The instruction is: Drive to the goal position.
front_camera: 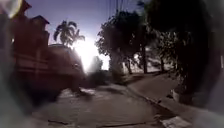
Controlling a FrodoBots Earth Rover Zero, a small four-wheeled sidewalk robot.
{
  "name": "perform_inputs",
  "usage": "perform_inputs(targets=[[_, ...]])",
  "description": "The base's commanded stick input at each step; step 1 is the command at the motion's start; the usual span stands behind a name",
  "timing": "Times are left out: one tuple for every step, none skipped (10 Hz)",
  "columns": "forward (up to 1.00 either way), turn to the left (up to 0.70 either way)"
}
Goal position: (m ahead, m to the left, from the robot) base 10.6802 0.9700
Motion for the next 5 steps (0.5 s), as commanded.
perform_inputs(targets=[[0.70,0.00],[0.70,0.00],[0.70,-0.15],[0.70,-0.19],[0.70,-0.11]])
